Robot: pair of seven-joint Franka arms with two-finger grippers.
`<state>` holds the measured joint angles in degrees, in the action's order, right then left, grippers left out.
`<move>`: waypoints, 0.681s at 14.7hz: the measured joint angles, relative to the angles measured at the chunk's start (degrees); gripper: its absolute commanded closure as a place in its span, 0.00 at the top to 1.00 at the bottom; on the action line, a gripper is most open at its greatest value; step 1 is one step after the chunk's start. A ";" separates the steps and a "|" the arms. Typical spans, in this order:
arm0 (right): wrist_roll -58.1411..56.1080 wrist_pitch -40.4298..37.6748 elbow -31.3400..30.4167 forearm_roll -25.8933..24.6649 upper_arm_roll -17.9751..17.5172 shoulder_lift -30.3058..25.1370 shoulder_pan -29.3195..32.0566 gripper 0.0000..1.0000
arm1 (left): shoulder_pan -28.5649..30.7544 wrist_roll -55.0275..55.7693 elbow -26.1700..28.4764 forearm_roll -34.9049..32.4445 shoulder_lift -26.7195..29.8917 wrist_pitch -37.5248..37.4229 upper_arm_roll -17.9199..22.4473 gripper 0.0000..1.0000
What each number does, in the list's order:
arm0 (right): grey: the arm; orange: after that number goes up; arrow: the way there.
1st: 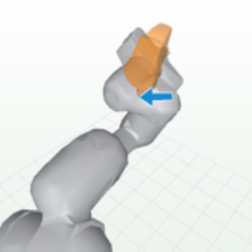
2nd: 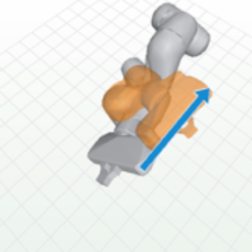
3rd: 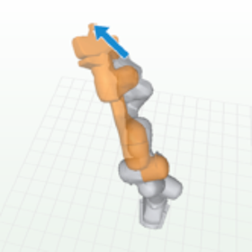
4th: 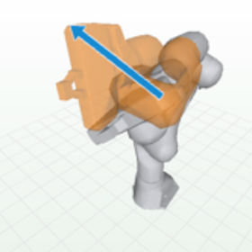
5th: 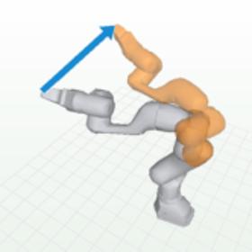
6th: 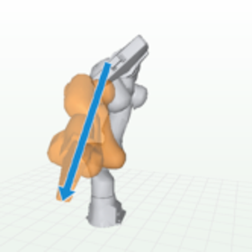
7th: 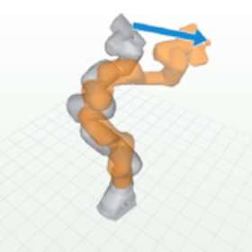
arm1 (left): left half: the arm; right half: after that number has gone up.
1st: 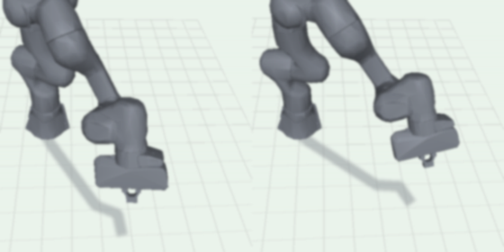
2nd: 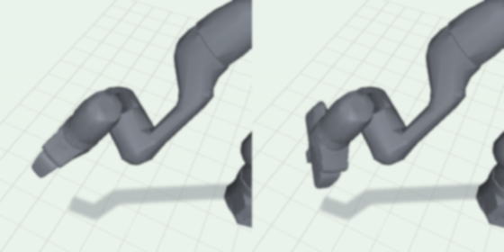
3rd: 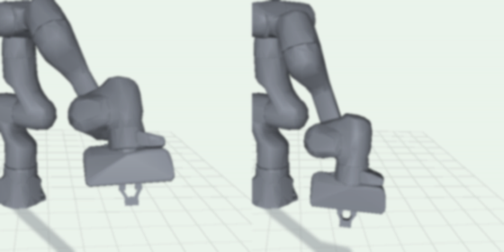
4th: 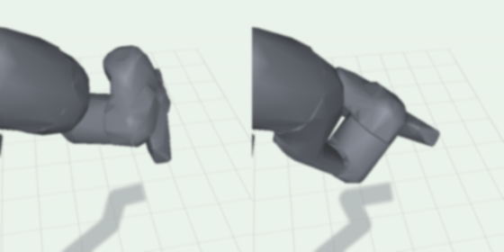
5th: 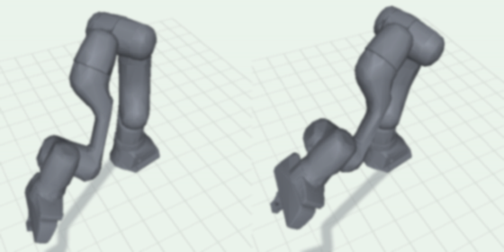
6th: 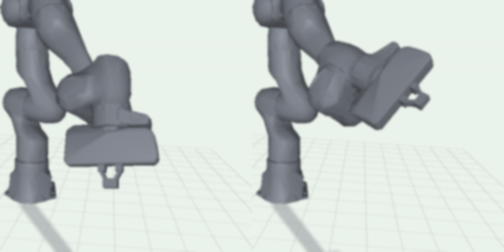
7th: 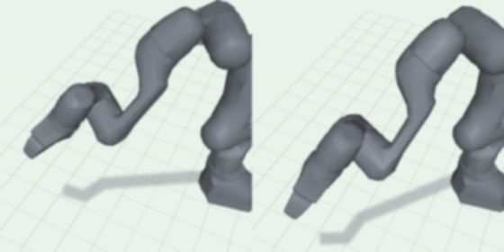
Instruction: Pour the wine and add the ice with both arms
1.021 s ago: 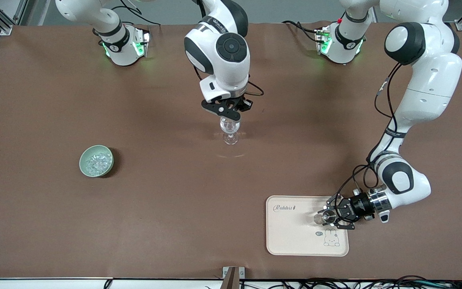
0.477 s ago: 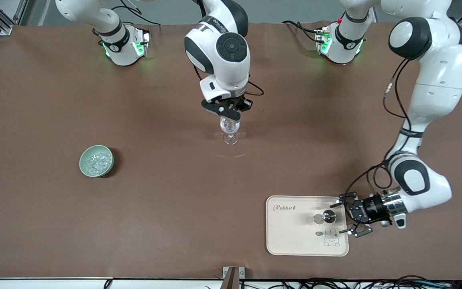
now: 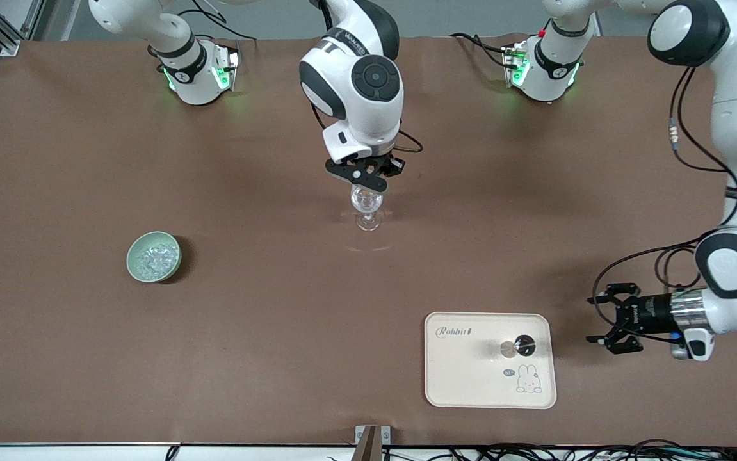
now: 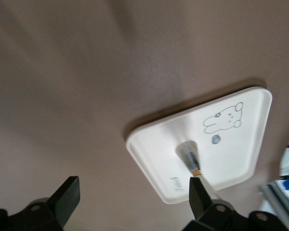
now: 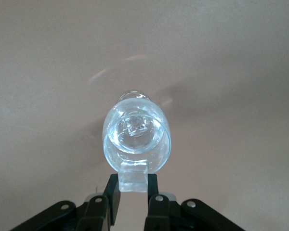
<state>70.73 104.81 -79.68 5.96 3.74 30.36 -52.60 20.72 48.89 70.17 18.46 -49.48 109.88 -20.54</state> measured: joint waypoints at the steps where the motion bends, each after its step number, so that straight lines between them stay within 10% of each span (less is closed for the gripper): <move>1: -0.01 -0.01 0.01 0.00 0.02 0.01 0.00 0.35 | -0.33 -1.22 -0.04 -3.66 1.84 -1.51 -0.45 1.00; 10: -0.10 -0.04 0.31 -0.03 0.49 0.01 0.01 0.84 | -3.86 -18.38 0.09 -33.15 21.80 -14.75 -8.98 1.00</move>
<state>70.63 104.76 -79.36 5.93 4.24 30.37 -52.59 16.86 30.51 70.25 -14.70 -27.68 95.12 -29.51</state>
